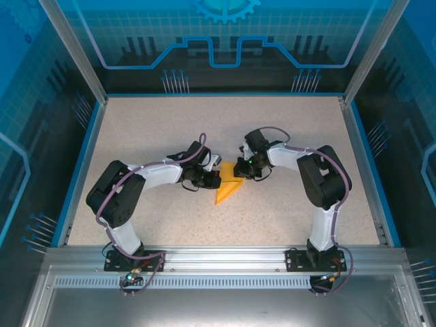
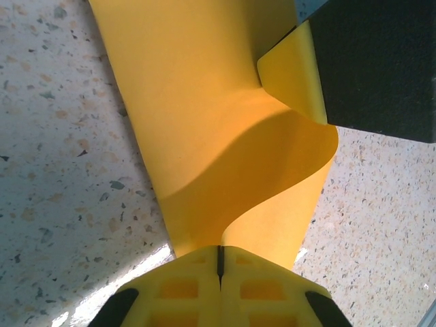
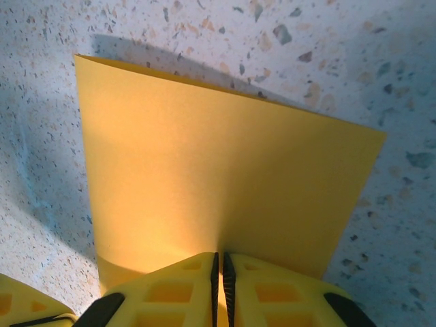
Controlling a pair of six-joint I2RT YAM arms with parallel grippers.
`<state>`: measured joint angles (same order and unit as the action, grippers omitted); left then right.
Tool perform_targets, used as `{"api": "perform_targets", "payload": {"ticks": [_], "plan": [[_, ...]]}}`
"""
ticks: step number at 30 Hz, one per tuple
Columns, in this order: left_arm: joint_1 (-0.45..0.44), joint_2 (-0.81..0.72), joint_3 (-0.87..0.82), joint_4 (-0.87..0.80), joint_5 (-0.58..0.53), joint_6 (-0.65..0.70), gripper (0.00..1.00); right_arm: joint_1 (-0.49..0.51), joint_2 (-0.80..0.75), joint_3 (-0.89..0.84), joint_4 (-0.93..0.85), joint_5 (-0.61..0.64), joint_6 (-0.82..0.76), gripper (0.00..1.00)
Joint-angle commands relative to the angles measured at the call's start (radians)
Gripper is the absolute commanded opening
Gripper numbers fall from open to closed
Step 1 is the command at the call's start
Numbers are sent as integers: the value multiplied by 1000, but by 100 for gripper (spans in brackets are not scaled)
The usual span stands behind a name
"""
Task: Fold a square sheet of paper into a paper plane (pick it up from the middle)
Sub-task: Third fold the triangle at the center of the table.
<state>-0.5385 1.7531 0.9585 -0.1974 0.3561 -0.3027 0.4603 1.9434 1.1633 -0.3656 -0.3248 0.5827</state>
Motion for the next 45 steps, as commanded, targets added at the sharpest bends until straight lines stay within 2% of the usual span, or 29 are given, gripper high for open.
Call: {"api": "perform_targets", "payload": {"ticks": [1, 27, 45], "plan": [[9, 16, 19, 5, 16, 35, 0, 10, -11, -26, -31, 36, 0, 14], [13, 87, 36, 6, 3, 64, 0, 11, -12, -45, -16, 37, 14, 15], [19, 62, 28, 10, -24, 59, 0, 9, -11, -54, -10, 39, 14, 15]]}}
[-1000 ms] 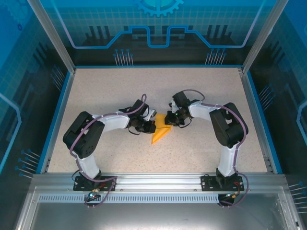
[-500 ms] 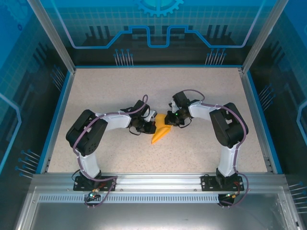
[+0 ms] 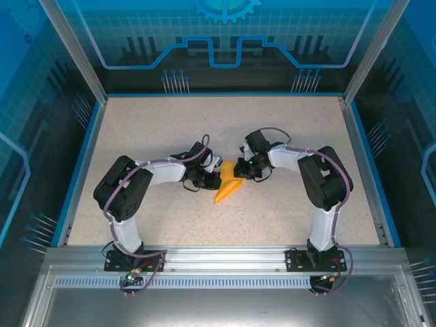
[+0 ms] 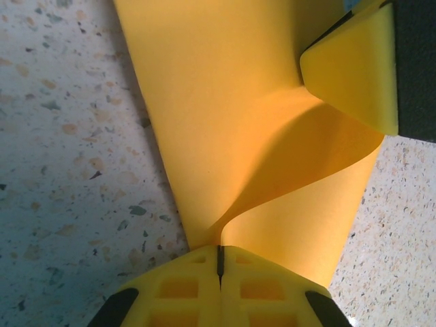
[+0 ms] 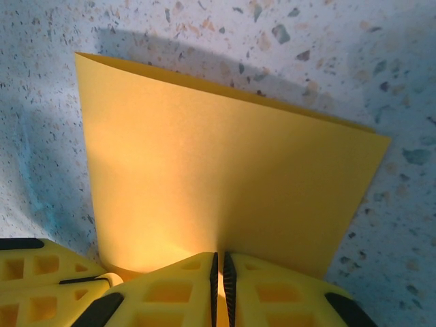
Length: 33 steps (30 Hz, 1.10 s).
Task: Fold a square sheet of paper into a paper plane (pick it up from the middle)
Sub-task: Third fold the triangle at the center of the table.
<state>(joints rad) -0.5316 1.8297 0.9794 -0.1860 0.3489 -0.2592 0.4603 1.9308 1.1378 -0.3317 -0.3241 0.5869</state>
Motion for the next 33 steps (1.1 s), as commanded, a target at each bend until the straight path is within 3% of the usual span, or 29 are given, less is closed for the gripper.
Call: {"api": "perform_targets", "payload": {"ticks": [1, 9, 33], "plan": [[13, -16, 3, 0, -21, 14, 0, 9, 2, -29, -44, 39, 10, 15], [14, -49, 0, -2, -16, 16, 0, 9, 6, -27, -44, 40, 12, 15], [13, 36, 4, -6, -6, 31, 0, 8, -8, -9, -44, 21, 16, 16]]}}
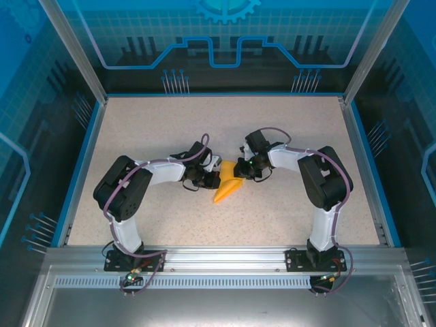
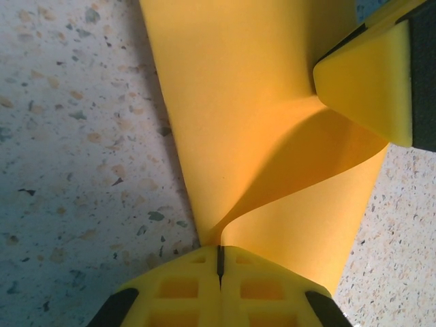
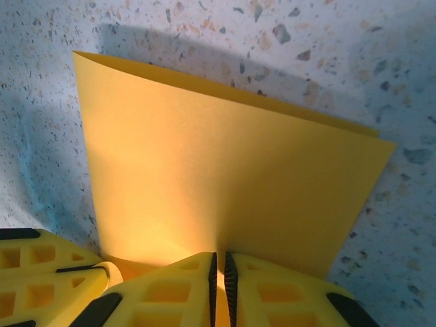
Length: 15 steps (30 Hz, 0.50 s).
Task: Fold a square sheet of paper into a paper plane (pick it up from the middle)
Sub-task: Third fold the triangle at the center of the table.
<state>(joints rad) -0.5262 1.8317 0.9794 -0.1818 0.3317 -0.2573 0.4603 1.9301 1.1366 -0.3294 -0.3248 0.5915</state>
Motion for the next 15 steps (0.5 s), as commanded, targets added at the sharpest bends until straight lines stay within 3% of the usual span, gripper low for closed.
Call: {"api": "perform_targets", "payload": {"ticks": [1, 15], "plan": [[9, 34, 7, -13, 14, 32, 0, 8, -10, -1, -46, 17, 12, 17], [7, -10, 16, -31, 38, 46, 0, -8, -21, 66, -59, -5, 4, 20]]}}
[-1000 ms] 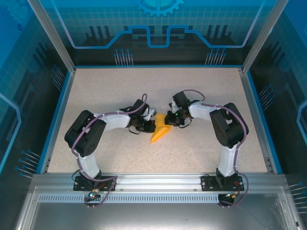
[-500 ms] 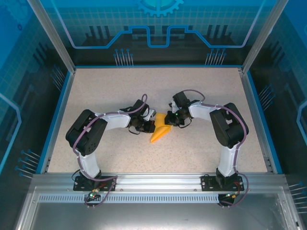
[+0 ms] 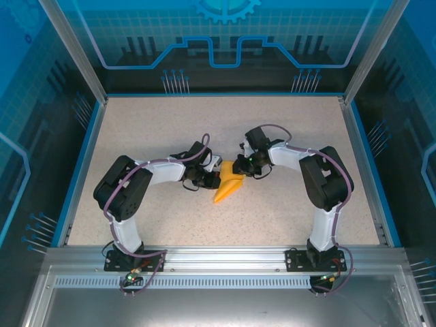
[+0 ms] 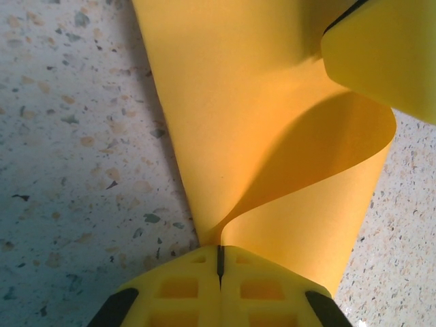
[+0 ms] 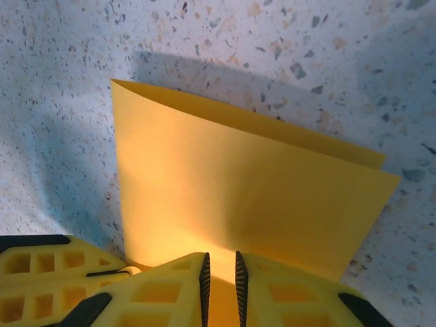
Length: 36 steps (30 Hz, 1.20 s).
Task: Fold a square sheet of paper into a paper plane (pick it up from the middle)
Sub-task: Third fold the triangle at the center of the table.
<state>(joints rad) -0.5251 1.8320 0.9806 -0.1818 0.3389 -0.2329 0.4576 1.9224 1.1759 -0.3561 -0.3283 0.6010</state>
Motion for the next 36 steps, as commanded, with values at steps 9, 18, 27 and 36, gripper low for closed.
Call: {"api": "perform_targets", "payload": {"ticks": [9, 18, 27, 36], "plan": [[6, -14, 32, -33, 37, 22, 1, 3, 62, 53, -74, 51, -30, 17], [5, -39, 53, -30, 54, 18, 2, 6, 84, 51, -87, 72, -41, 16], [5, 2, 40, -47, 35, 20, 2, 6, 83, 54, -90, 72, -41, 16], [6, 11, 25, -51, 27, 14, 2, 6, 79, 46, -89, 73, -41, 16]]}}
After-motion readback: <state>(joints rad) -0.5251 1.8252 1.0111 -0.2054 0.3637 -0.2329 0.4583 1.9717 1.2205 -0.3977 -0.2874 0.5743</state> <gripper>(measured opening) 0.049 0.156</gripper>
